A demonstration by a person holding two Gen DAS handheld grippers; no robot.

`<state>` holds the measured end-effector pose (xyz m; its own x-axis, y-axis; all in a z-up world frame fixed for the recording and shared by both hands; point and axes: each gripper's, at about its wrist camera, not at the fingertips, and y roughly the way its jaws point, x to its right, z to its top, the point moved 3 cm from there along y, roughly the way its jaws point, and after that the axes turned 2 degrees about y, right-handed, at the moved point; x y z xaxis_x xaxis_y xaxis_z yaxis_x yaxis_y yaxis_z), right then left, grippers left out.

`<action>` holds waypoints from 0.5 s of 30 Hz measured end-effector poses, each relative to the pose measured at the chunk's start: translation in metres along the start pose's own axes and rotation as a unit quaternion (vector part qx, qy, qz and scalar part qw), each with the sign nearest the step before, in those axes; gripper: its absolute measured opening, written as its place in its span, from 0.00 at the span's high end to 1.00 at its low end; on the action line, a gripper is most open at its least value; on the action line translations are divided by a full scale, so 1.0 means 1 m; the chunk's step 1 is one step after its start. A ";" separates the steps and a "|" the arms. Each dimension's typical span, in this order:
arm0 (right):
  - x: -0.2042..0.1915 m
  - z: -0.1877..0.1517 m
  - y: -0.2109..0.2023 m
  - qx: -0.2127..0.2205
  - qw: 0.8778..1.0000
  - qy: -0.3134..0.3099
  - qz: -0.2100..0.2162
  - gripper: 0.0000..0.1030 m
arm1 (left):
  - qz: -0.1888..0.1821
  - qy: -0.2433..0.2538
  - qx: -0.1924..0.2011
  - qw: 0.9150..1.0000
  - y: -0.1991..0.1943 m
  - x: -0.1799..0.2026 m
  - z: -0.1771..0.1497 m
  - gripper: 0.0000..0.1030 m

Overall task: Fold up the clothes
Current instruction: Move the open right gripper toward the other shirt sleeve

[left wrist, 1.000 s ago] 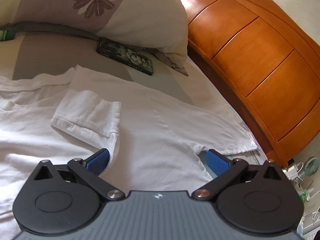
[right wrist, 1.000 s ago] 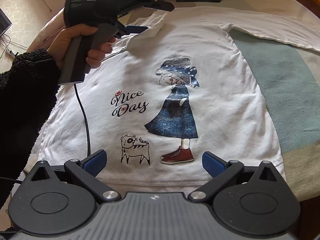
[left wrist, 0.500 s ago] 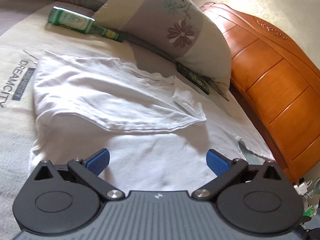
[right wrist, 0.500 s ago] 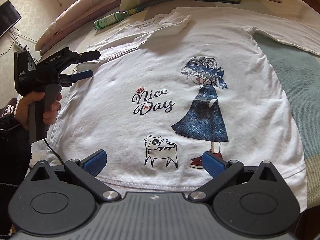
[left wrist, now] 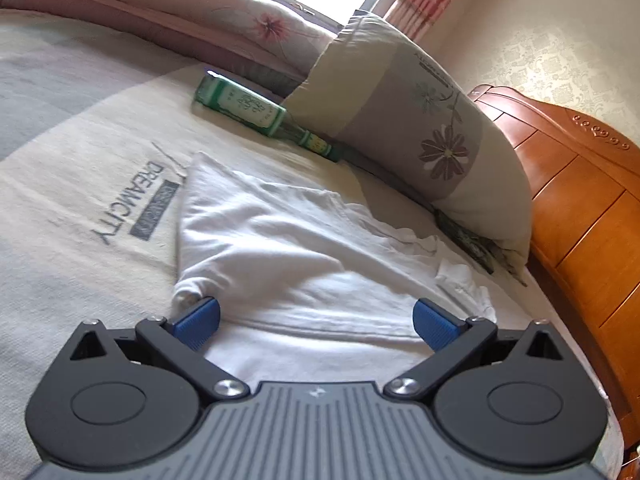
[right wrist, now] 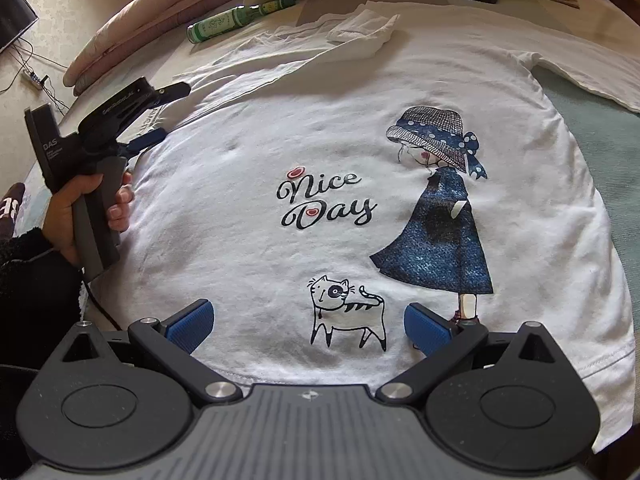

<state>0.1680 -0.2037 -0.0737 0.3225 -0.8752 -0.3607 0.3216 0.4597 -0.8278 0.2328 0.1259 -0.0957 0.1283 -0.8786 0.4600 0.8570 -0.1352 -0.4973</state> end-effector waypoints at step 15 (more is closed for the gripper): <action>-0.008 0.006 0.002 0.004 1.000 -0.007 0.007 0.00 | -0.047 0.023 -0.023 0.998 0.030 0.038 0.052 0.01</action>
<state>0.1709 -0.1945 -0.0701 0.3390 -0.8669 -0.3654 0.3246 0.4723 -0.8195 0.2889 0.1120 -0.0547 0.0240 -0.8808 0.4729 0.8405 -0.2383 -0.4865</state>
